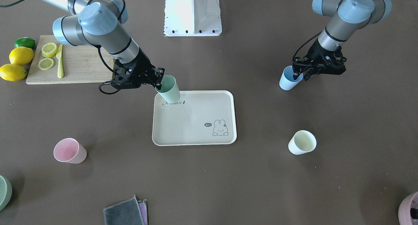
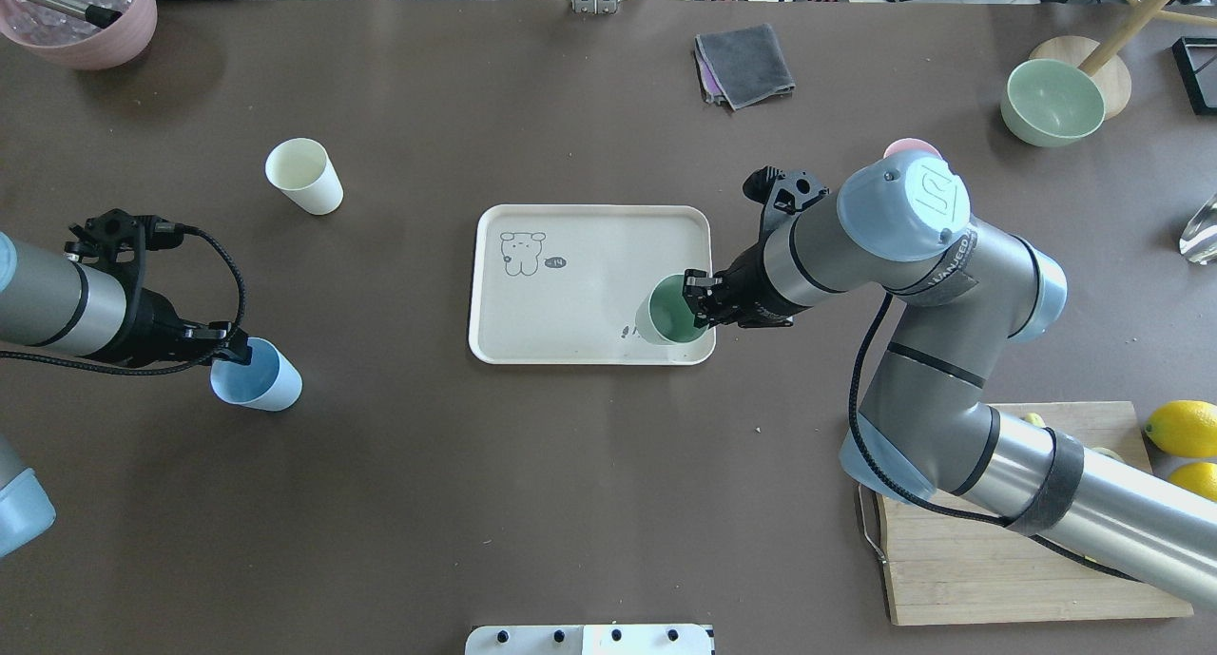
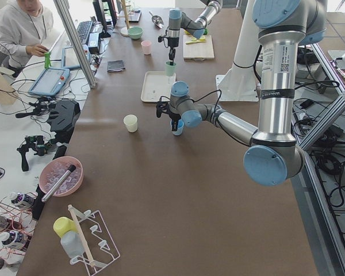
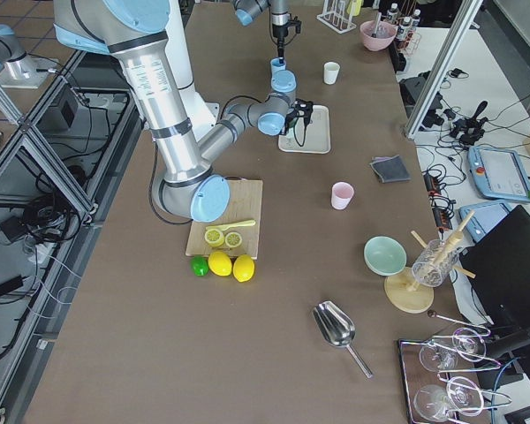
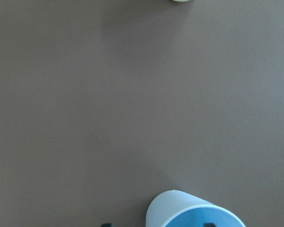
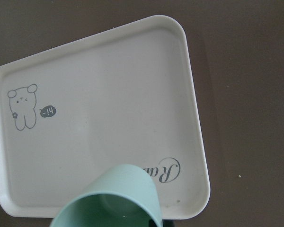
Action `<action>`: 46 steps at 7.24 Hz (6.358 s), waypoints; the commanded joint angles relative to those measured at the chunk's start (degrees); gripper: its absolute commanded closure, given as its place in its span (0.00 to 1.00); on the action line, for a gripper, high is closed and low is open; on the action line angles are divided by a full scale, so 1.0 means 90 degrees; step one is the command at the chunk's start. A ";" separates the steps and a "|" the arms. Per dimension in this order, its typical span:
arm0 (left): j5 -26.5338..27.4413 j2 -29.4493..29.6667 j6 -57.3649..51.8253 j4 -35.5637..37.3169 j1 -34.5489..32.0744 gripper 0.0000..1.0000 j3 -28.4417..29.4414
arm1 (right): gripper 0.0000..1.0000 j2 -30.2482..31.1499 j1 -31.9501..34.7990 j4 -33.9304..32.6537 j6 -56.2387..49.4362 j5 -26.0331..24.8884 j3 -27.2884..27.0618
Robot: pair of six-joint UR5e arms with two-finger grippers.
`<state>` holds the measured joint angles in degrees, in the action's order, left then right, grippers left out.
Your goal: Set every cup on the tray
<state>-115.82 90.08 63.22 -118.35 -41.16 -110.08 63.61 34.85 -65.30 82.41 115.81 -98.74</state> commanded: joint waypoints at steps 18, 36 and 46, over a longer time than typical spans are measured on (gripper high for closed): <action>0.0457 0.3108 -0.0294 0.1880 -0.0825 0.02 0.0884 | 0.02 0.0159 0.2807 -0.0132 -0.3376 0.1059 0.2492; -0.0001 0.3991 -0.0389 0.0864 -0.1267 1.00 0.3384 | 0.01 -0.1481 0.0776 -0.0157 -0.1178 0.0618 0.2045; 0.0479 0.4855 0.0566 0.1535 0.0084 0.02 0.3189 | 0.00 -0.0506 0.2161 -0.0176 -0.2348 0.1652 0.1889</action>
<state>-110.35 133.93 70.21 -106.66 -38.39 -80.90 58.00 52.55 -66.75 62.80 129.33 -81.69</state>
